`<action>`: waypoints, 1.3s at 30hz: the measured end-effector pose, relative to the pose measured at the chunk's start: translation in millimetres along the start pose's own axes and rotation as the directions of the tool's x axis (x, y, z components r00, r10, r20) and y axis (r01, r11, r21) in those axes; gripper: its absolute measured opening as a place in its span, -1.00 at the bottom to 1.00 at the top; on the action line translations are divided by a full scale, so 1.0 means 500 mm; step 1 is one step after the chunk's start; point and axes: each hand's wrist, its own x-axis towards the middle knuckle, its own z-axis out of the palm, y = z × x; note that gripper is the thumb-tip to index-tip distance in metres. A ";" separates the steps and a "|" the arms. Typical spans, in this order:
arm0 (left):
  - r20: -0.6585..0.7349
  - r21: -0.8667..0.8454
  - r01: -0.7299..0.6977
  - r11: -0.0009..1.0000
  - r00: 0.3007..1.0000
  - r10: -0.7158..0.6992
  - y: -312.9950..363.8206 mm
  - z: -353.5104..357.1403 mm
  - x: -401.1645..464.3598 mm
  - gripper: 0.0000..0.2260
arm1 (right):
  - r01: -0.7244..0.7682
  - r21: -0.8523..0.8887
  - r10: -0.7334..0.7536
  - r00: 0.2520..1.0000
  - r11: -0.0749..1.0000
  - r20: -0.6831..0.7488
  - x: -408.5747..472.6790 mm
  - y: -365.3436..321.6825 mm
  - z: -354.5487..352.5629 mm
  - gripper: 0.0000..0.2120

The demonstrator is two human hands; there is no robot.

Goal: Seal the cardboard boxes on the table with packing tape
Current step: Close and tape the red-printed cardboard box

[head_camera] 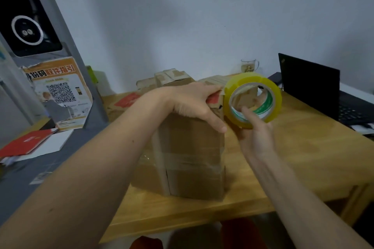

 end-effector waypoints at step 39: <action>-0.481 -0.602 -0.186 0.777 0.861 -0.166 -0.200 -0.017 -0.141 0.15 | 0.351 -0.806 0.008 0.915 0.476 0.403 0.094 -0.037 0.324 -0.76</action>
